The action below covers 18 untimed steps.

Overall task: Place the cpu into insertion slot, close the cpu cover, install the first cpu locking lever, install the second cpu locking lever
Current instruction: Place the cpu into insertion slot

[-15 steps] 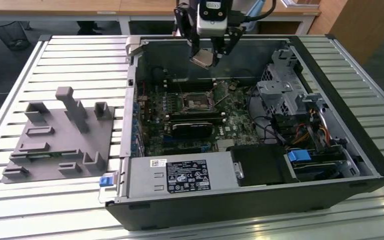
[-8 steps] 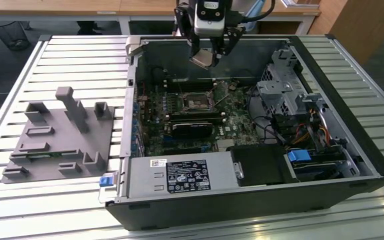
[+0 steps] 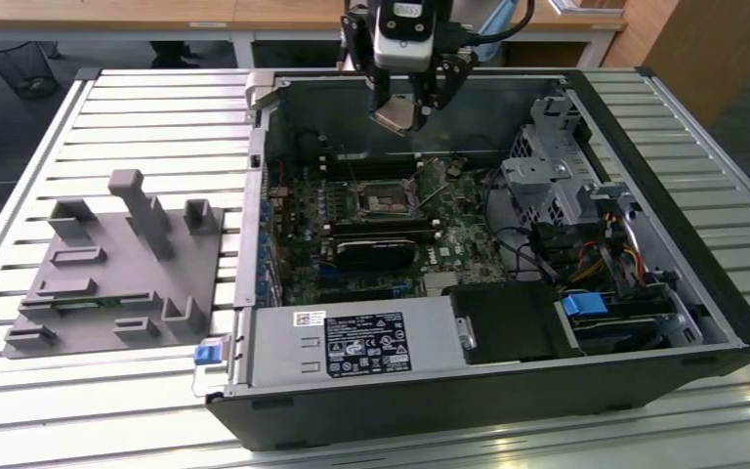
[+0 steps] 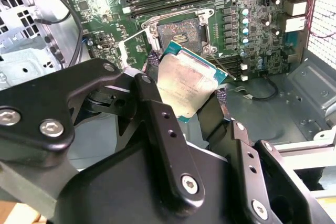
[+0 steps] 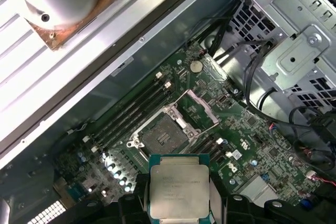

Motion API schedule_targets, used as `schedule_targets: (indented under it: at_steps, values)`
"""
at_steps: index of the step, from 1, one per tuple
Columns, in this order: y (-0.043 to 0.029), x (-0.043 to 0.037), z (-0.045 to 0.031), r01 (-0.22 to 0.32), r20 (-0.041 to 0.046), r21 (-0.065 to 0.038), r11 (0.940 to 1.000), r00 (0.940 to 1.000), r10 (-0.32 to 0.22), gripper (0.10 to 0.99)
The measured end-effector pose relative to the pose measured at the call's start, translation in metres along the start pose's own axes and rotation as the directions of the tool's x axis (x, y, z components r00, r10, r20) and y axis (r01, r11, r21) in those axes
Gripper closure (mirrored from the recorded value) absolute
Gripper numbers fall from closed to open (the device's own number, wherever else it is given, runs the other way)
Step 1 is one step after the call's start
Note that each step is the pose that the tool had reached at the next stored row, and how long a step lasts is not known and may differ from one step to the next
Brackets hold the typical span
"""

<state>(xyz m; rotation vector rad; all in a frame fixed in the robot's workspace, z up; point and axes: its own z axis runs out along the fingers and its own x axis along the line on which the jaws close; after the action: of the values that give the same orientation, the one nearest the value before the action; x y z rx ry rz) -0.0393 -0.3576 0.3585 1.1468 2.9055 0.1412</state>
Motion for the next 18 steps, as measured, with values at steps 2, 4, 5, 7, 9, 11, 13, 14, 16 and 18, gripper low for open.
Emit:
schedule_targets:
  at_steps: [2, 4, 5, 7, 9, 11, 13, 14, 16, 18]
  values:
    - [-0.0002, 0.0002, 0.0, -0.009, 0.0009, 0.0, 1.0, 1.0, 0.009, 0.545]
    - [-0.0003, 0.0003, 0.0001, -0.024, 0.0022, 0.0, 0.9997, 0.9997, 0.024, 0.545]
    - [-0.0004, 0.0004, 0.0002, -0.037, 0.0033, -0.001, 0.9993, 0.9993, 0.037, 0.545]
    - [-0.0004, 0.0004, 0.0003, -0.061, 0.0054, -0.001, 0.9982, 0.9981, 0.061, 0.545]
    - [-0.0004, 0.0004, 0.0004, -0.079, 0.0071, -0.002, 0.9969, 0.9968, 0.079, 0.545]
    - [-0.0004, 0.0004, 0.0005, -0.097, 0.0086, -0.002, 0.9953, 0.9953, 0.097, 0.545]
    - [-0.0004, 0.0004, 0.0006, -0.113, 0.01, -0.003, 0.9936, 0.9936, 0.113, 0.545]
    - [-0.0004, 0.0004, 0.0006, -0.121, 0.0107, -0.003, 0.9927, 0.9926, 0.121, 0.545]
    - [-0.0004, 0.0004, 0.0007, -0.137, 0.0121, -0.004, 0.9905, 0.9905, 0.137, 0.545]
    - [-0.0004, 0.0004, 0.0008, -0.152, 0.0135, -0.004, 0.9883, 0.9882, 0.152, 0.545]
